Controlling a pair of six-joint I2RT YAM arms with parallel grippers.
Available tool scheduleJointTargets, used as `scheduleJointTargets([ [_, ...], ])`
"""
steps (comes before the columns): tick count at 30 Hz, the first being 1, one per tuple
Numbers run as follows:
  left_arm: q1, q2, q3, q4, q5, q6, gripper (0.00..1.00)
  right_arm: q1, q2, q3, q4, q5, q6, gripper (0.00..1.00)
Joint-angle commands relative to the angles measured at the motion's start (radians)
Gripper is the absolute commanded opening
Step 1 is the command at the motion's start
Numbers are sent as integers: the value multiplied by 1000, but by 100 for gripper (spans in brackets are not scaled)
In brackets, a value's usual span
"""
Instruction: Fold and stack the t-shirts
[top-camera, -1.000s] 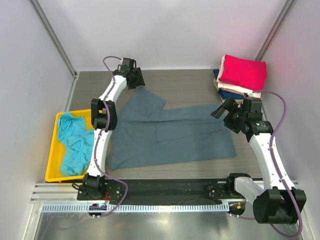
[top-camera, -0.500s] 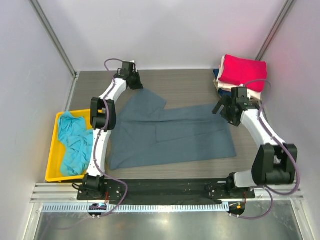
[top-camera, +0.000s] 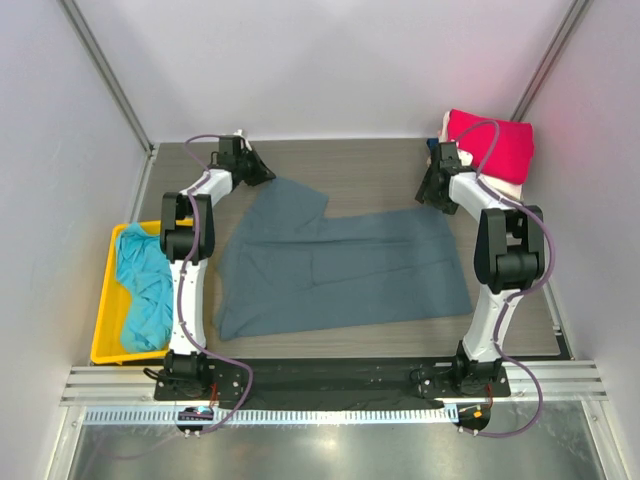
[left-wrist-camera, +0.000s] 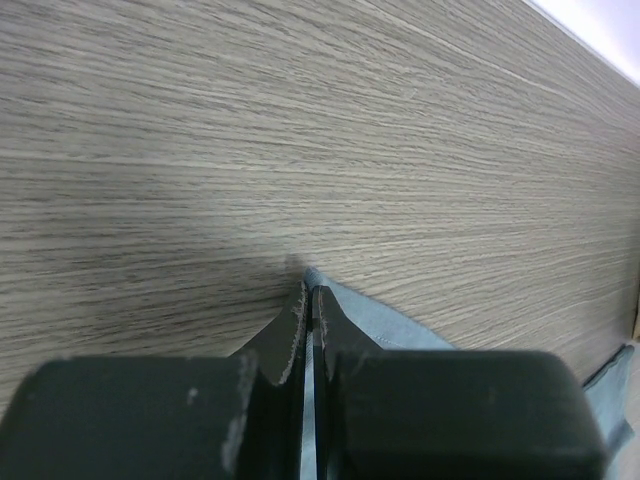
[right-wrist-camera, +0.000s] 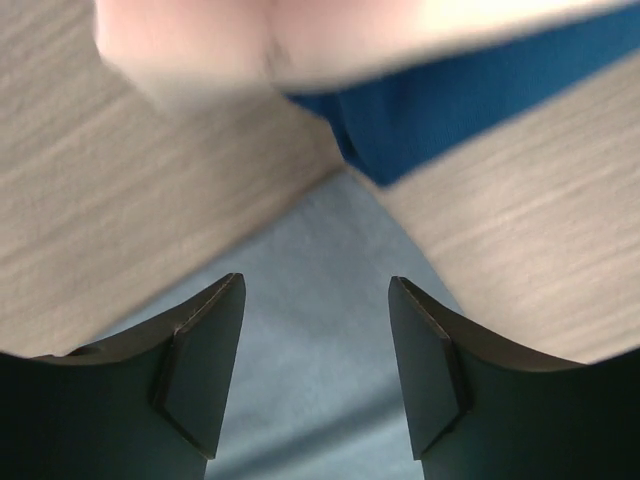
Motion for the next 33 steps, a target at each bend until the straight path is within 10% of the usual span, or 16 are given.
scheduleJointTargets([
  [1,-3,31,-15,-31,-10,-7,0,-4,39,82,26,89,-26,65],
  [12,3,36,-15,-26,1,-16,0,10,175,119,66,96,-22,54],
  [24,5,51,5,-37,7,-27,0,21,186,24,100,80,6,5],
  [33,2,-125,-82,-60,-7,-71,0,33,47,-36,72,91,12,2],
])
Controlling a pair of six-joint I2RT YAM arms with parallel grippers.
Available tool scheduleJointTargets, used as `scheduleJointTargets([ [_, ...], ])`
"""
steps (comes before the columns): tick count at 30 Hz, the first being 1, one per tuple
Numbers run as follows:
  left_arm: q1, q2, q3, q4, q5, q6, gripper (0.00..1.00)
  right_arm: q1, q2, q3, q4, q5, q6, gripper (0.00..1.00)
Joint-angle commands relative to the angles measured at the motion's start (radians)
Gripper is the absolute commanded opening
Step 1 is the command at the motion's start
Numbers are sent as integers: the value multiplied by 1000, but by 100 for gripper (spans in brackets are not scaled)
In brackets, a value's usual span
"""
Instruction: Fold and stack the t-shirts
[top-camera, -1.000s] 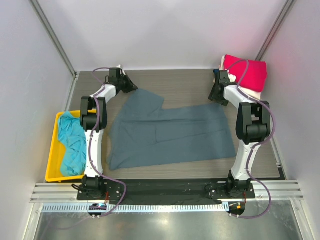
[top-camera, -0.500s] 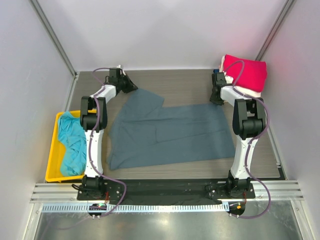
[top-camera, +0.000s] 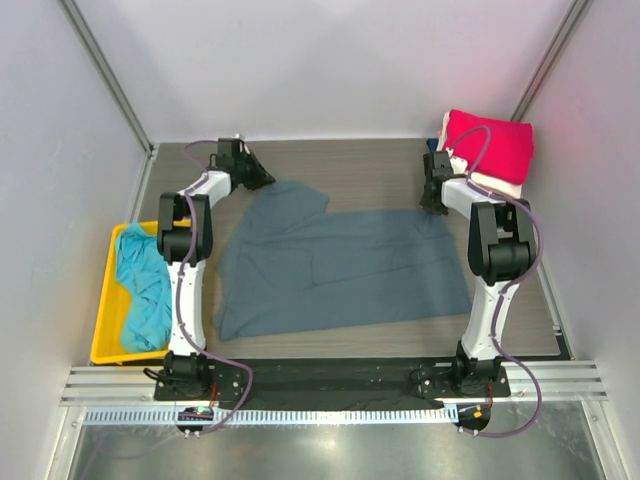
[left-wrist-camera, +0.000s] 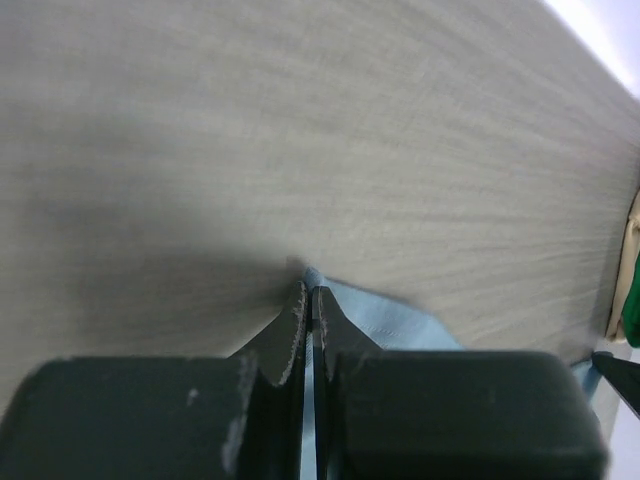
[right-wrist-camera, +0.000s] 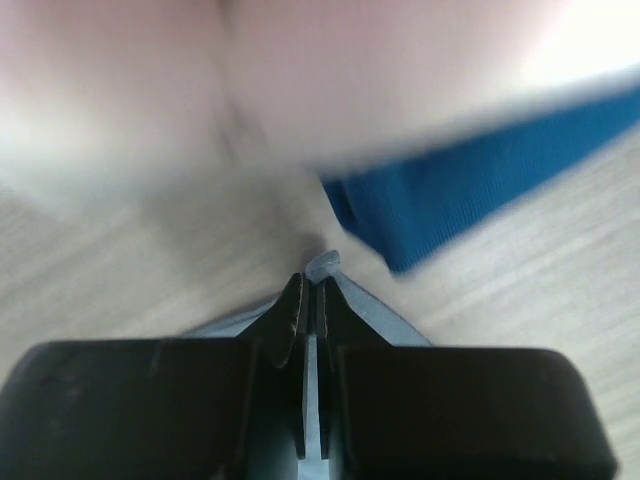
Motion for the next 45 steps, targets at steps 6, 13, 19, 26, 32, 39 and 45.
scheduleJointTargets([
  [6,-1,-295,-120,-126,-21,7,0,28,-140,-26,-94,-7,7,1],
  [13,-1,-490,-281,-145,-15,18,0,45,-217,-40,-132,-14,9,1],
  [19,-13,-726,-507,-148,-41,25,0,44,-347,-132,-144,2,4,1],
  [26,-54,-1002,-699,-249,-128,74,0,45,-476,-242,-143,22,-7,1],
  [32,-65,-1277,-834,-367,-186,79,0,45,-539,-314,-143,35,-8,1],
  [39,-80,-1576,-958,-588,-243,15,0,42,-564,-380,-141,78,0,1],
  [45,-80,-1760,-1087,-771,-176,-130,5,2,-577,-428,-143,79,38,38],
])
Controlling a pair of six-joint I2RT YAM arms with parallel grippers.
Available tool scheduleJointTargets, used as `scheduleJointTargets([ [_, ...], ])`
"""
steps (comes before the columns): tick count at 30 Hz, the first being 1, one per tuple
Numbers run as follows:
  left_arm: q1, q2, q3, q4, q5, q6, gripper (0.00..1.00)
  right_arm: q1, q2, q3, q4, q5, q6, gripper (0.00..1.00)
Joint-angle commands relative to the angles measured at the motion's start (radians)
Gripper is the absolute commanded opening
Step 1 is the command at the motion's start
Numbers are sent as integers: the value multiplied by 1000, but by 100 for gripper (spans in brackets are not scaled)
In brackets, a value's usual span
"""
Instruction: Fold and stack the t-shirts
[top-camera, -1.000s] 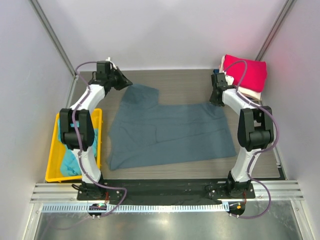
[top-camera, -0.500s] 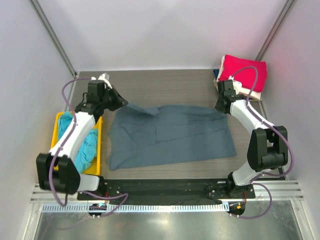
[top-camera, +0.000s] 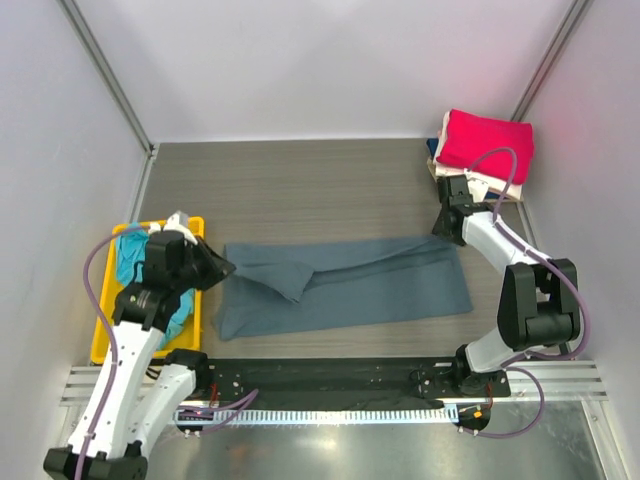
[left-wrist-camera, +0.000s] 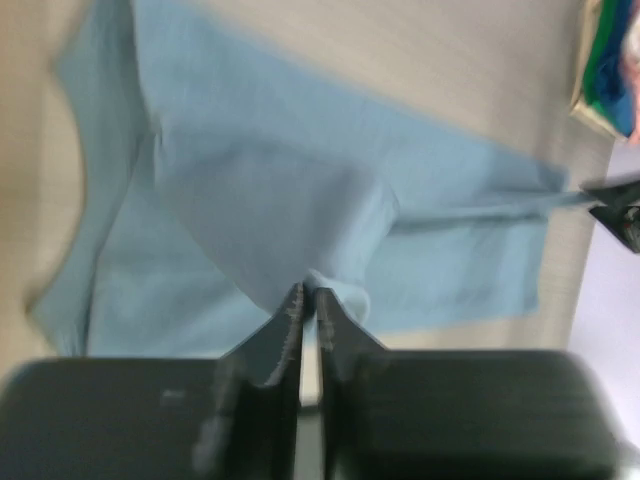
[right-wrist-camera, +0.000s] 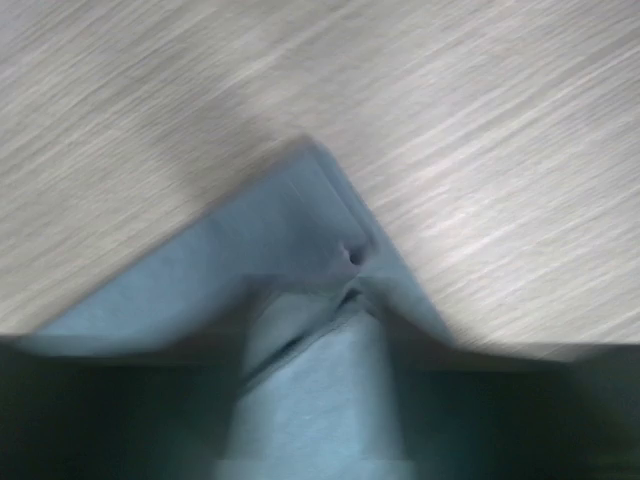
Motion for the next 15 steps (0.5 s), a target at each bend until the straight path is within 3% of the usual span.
scheduleJointTargets([
  [1,-2,-92,-46,-182,65,-88,12,-23,-66,-29,11,30,24,78],
  [2,-2,-112,-46,-207,76,-85,28,-23,-75,-34,11,21,27,89],
  [3,-2,-152,-38,-233,62,-80,35,-23,-84,-38,6,18,23,99],
  [5,0,-175,3,-304,-13,-65,51,-23,-123,-38,-2,22,21,100],
  [8,-2,-165,24,-292,-64,-48,55,-23,-188,-38,-12,1,24,100],
  [15,-8,31,-75,-74,-9,-77,46,29,-180,-72,41,-191,18,96],
])
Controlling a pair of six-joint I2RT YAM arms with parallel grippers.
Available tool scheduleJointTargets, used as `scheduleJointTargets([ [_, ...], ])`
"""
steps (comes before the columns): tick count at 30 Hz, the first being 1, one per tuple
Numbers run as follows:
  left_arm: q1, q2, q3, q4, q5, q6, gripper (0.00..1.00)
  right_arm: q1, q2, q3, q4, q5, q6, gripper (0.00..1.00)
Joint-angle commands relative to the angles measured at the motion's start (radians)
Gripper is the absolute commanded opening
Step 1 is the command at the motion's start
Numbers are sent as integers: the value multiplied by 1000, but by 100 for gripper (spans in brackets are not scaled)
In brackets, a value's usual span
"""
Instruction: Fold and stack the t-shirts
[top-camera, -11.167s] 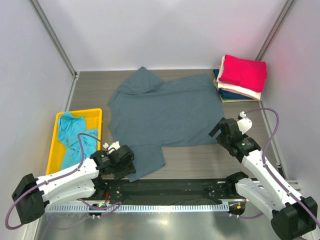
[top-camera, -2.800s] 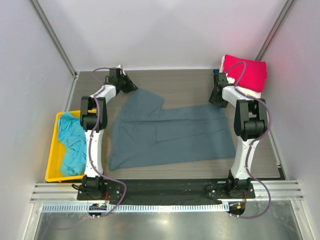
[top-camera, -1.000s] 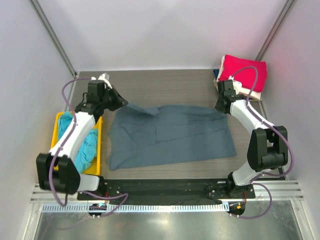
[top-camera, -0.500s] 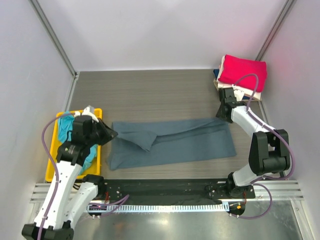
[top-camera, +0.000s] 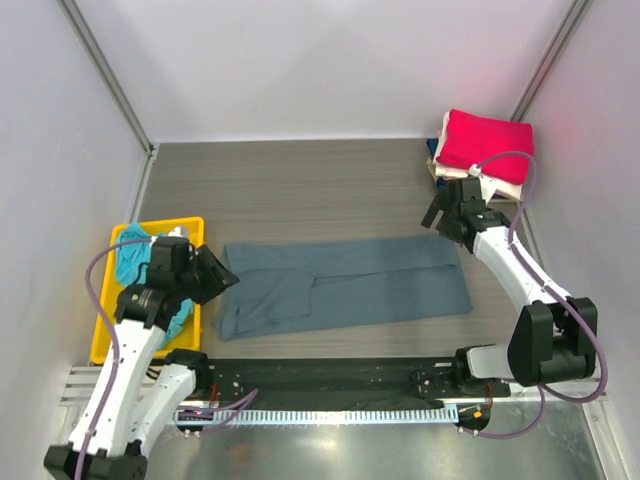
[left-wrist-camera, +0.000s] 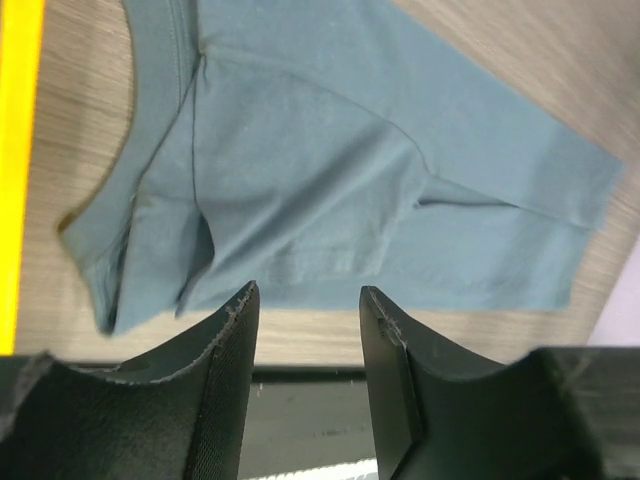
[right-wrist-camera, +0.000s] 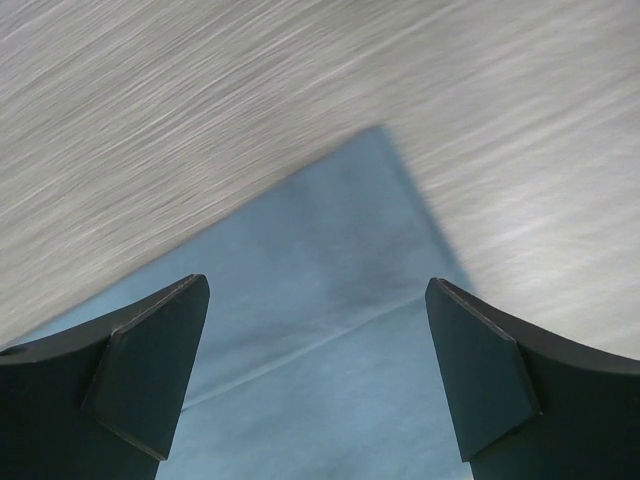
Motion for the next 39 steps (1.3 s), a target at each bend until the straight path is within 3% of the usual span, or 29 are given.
scheduleJointTargets([
  [1,-12,88,-60,175,6,-27,46,38,42,-31,70,-135,0,95],
  [5,-85,235,-95,291,-50,-58,45,86,148,-52,101,-162,-11,95],
  [12,-182,650,-95,497,-110,-93,44,98,309,-95,160,-165,2,95],
  [16,-182,858,-12,514,-179,-72,40,113,327,-141,167,-203,26,93],
  [19,-176,1049,144,487,-248,-23,39,152,289,-215,173,-255,87,93],
  [24,-176,1362,598,366,-253,19,37,345,43,-402,186,-353,274,91],
  [26,-178,1527,800,257,-239,22,36,574,-135,-487,218,-314,493,91],
  [27,-188,1588,1007,235,-213,41,35,682,-181,-512,242,-236,570,91],
  [29,-200,1753,1231,127,-177,71,35,901,-235,-512,212,-163,739,92],
  [30,-216,1804,1518,73,-132,113,35,940,-254,-494,180,-134,759,93],
  [32,-239,1923,1777,-22,-91,162,41,1003,-268,-404,71,-79,744,94],
  [33,-242,1932,1907,-20,-56,182,44,1018,-281,-373,42,-62,727,94],
  [34,-245,1917,1915,2,4,212,48,1026,-285,-309,14,-38,707,94],
  [35,-245,1834,1881,78,27,219,62,1028,-285,-276,-44,-18,666,95],
  [36,-244,1765,1740,129,50,232,65,1026,-280,-243,-67,7,640,96],
  [39,-244,1526,1542,284,60,253,75,1023,-243,-121,-130,119,542,98],
])
